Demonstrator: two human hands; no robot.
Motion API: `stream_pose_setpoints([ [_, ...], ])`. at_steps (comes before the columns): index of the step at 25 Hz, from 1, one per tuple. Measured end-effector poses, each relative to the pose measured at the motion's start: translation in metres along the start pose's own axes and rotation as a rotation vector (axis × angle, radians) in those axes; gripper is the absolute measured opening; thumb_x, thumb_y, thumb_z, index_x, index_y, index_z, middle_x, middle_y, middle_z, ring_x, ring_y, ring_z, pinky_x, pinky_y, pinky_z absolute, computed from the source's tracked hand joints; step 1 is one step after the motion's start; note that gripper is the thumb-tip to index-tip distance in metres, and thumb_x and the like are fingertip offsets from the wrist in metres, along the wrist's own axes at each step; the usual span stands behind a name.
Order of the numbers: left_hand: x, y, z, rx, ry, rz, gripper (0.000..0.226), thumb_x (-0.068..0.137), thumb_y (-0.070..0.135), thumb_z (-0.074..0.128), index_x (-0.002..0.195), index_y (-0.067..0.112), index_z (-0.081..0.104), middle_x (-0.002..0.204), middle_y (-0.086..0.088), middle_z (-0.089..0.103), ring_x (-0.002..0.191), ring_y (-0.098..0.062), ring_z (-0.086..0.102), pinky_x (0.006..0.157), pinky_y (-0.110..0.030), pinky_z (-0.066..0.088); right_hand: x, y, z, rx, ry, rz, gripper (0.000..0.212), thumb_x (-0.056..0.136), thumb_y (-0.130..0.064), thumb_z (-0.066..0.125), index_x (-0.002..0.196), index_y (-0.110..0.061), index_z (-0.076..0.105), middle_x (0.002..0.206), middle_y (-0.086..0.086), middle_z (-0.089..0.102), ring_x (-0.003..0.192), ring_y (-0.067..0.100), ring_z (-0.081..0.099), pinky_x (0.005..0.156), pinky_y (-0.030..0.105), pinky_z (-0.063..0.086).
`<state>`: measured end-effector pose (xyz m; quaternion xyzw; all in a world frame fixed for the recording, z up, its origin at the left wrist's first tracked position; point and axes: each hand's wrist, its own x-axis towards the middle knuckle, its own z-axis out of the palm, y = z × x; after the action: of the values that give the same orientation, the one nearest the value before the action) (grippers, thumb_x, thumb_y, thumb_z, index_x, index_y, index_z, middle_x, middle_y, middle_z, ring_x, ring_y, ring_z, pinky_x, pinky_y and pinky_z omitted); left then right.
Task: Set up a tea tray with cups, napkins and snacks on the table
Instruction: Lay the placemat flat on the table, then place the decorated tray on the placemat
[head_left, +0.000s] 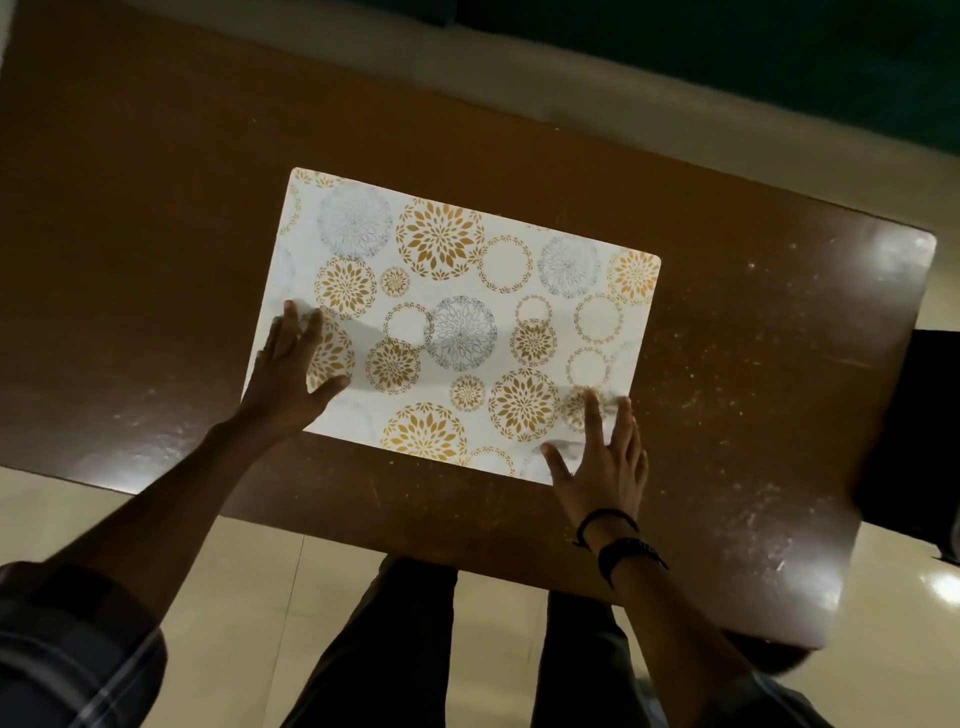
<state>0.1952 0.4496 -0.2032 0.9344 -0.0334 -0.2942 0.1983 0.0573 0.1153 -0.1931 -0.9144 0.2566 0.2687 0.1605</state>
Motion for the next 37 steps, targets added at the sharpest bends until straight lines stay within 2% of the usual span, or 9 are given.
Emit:
stream_pose_setpoints([
  [5, -0.003, 0.011, 0.008, 0.018, -0.037, -0.016, 0.099, 0.083, 0.032, 0.069, 0.152, 0.014, 0.0, 0.16, -0.015, -0.014, 0.147, -0.035, -0.01, 0.116, -0.062, 0.011, 0.002, 0.006, -0.003, -0.017, 0.004, -0.037, 0.084, 0.086, -0.056, 0.055, 0.15, -0.036, 0.004, 0.162, 0.008, -0.002, 0.148, 0.03, 0.011, 0.115, 0.056, 0.024],
  [9, -0.009, 0.036, 0.008, -0.006, -0.009, 0.007, 0.097, 0.086, 0.048, 0.061, 0.152, 0.024, -0.005, 0.161, -0.006, -0.015, 0.148, -0.027, -0.011, 0.116, -0.06, 0.007, -0.001, 0.013, -0.011, 0.113, 0.059, -0.059, 0.094, 0.081, -0.062, 0.058, 0.151, -0.035, 0.001, 0.161, 0.009, 0.005, 0.147, 0.031, 0.014, 0.111, 0.054, 0.028],
  [12, -0.021, 0.082, 0.01, -0.016, 0.002, 0.109, 0.093, 0.085, 0.059, 0.048, 0.152, 0.022, -0.004, 0.161, -0.006, -0.012, 0.148, -0.026, -0.009, 0.117, -0.055, 0.006, -0.01, 0.021, -0.026, 0.252, 0.079, -0.044, 0.098, 0.08, -0.063, 0.057, 0.151, -0.032, -0.005, 0.162, 0.007, 0.005, 0.147, 0.029, 0.014, 0.113, 0.051, 0.027],
  [17, -0.048, 0.177, 0.031, -0.061, -0.033, 0.247, 0.087, 0.09, 0.052, 0.048, 0.152, 0.02, -0.003, 0.162, -0.003, -0.011, 0.148, -0.023, -0.009, 0.119, -0.054, 0.008, -0.028, 0.048, -0.071, 0.401, 0.169, 0.022, 0.101, 0.082, -0.056, 0.059, 0.151, -0.025, -0.007, 0.162, 0.002, 0.005, 0.148, 0.021, 0.009, 0.117, 0.043, 0.021],
  [23, -0.081, 0.31, 0.083, -0.12, -0.102, 0.392, 0.082, 0.09, 0.052, 0.047, 0.152, 0.024, 0.002, 0.163, -0.001, -0.001, 0.149, -0.019, -0.001, 0.118, -0.053, 0.017, -0.042, 0.147, -0.131, 0.817, 0.397, 0.317, 0.101, 0.079, -0.046, 0.07, 0.151, -0.029, 0.0, 0.158, 0.003, 0.014, 0.143, 0.025, 0.024, 0.111, 0.045, 0.029],
  [28, -0.096, 0.429, 0.146, -0.126, -0.229, 0.533, 0.081, 0.092, 0.047, 0.051, 0.152, 0.028, 0.0, 0.163, 0.002, -0.002, 0.146, -0.012, -0.01, 0.121, -0.046, 0.007, -0.031, 0.293, -0.157, 0.959, 0.522, 0.568, 0.098, 0.083, -0.035, 0.07, 0.152, -0.013, 0.004, 0.159, 0.011, 0.013, 0.147, 0.025, 0.017, 0.119, 0.04, 0.02],
  [30, -0.098, 0.465, 0.166, -0.129, -0.279, 0.551, 0.081, 0.092, 0.046, 0.05, 0.152, 0.028, -0.003, 0.162, 0.002, -0.005, 0.144, -0.009, -0.013, 0.119, -0.042, 0.003, -0.022, 0.342, -0.163, 1.095, 0.552, 0.676, 0.096, 0.082, -0.029, 0.072, 0.15, -0.006, 0.009, 0.156, 0.014, 0.022, 0.144, 0.025, 0.025, 0.118, 0.037, 0.026],
  [33, -0.101, 0.509, 0.197, -0.16, -0.327, 0.546, 0.079, 0.093, 0.041, 0.051, 0.151, 0.028, -0.001, 0.162, 0.002, -0.005, 0.146, -0.012, -0.01, 0.118, -0.04, -0.001, -0.004, 0.412, -0.169, 1.262, 0.634, 0.713, 0.082, 0.078, -0.013, 0.076, 0.142, -0.001, 0.026, 0.145, 0.017, 0.043, 0.133, 0.027, 0.044, 0.113, 0.042, 0.038],
  [37, -0.103, 0.535, 0.229, -0.154, -0.36, 0.532, 0.076, 0.093, 0.04, 0.052, 0.151, 0.026, 0.005, 0.162, 0.002, -0.001, 0.148, -0.015, -0.007, 0.121, -0.047, 0.006, 0.021, 0.469, -0.171, 1.331, 0.603, 0.776, 0.075, 0.078, -0.019, 0.076, 0.137, 0.001, 0.035, 0.135, 0.015, 0.054, 0.124, 0.027, 0.054, 0.106, 0.039, 0.045],
])
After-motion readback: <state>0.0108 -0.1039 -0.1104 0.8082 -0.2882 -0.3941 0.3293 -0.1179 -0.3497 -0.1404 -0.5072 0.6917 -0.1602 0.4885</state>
